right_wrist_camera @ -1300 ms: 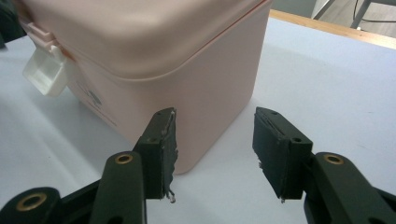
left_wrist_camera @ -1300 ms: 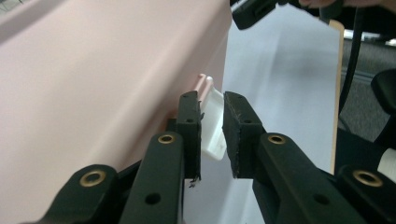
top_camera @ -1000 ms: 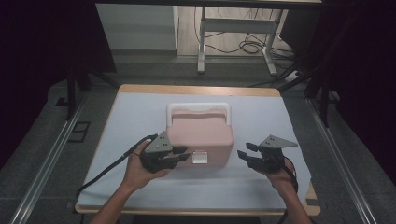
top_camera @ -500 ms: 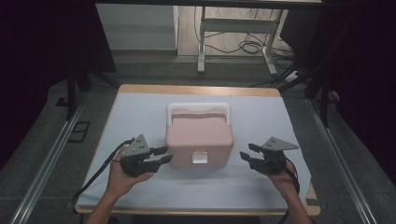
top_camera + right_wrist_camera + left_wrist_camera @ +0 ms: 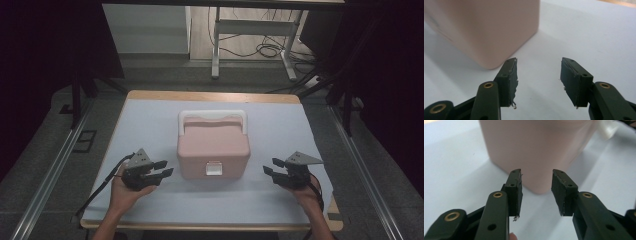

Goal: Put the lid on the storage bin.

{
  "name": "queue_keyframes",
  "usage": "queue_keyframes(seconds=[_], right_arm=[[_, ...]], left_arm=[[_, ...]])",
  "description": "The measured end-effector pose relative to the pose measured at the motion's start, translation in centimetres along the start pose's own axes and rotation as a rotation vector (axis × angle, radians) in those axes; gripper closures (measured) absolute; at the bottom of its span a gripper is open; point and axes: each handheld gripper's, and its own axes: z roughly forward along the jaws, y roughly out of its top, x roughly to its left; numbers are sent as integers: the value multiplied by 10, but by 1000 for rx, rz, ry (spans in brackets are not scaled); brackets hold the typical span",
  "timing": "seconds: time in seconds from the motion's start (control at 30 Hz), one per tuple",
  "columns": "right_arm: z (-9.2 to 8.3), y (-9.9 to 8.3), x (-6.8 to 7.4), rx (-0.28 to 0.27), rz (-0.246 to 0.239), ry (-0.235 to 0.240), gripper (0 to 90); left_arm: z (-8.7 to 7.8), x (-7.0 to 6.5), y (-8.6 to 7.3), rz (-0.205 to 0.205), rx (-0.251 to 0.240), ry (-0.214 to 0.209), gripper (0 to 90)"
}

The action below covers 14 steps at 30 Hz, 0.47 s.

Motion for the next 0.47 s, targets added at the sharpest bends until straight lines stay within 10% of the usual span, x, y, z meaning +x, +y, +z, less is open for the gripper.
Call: queue_keyframes(seconds=[0.47], right_arm=[[1, -3, -5, -3, 15, -2, 466]], left_arm=[[3, 5, -3, -18, 4, 11, 586]])
